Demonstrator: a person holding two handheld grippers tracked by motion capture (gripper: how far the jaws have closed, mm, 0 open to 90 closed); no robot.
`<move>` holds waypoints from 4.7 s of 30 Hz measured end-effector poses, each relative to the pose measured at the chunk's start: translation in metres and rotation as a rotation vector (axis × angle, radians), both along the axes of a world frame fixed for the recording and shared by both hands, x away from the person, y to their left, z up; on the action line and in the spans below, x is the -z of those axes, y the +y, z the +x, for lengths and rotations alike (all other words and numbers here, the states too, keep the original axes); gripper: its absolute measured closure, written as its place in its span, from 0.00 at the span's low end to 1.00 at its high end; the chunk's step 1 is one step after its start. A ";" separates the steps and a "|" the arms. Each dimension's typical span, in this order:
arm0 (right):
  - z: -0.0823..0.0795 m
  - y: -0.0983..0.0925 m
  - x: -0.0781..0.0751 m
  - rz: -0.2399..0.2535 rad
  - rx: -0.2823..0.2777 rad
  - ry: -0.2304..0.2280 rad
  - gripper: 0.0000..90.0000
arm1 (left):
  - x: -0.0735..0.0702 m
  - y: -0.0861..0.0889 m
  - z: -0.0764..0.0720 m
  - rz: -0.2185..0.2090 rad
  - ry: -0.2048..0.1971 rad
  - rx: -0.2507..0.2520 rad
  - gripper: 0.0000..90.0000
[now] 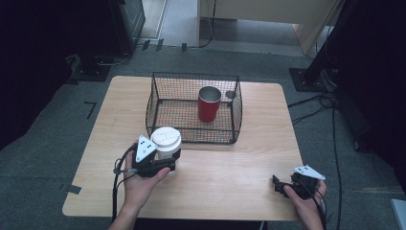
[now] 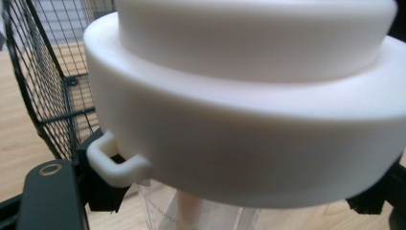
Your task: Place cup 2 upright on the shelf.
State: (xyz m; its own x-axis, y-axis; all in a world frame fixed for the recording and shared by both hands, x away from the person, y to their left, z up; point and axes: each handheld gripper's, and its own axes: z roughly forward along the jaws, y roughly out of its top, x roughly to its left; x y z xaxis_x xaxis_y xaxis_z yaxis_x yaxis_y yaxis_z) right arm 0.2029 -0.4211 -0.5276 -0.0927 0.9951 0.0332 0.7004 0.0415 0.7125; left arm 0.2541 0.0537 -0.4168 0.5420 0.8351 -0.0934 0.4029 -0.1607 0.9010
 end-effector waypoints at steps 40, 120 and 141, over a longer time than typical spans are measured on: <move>0.000 0.000 0.000 0.000 0.001 0.000 0.00 | -0.058 -0.004 0.043 -0.053 -0.116 -0.023 0.18; -0.001 -0.002 0.000 0.020 -0.006 -0.007 0.00 | 0.001 -0.052 0.173 0.124 -0.079 -0.154 0.19; -0.001 -0.002 0.000 0.020 -0.009 -0.008 0.00 | 0.001 -0.049 0.180 0.154 0.026 -0.156 0.19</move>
State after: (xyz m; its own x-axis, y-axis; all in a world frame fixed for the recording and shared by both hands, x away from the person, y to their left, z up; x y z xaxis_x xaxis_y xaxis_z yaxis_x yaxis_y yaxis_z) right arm 0.2023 -0.4234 -0.5273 -0.1024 0.9934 0.0525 0.6943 0.0335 0.7189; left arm 0.4344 0.0042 -0.4174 0.4044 0.9141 0.0295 0.4568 -0.2298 0.8594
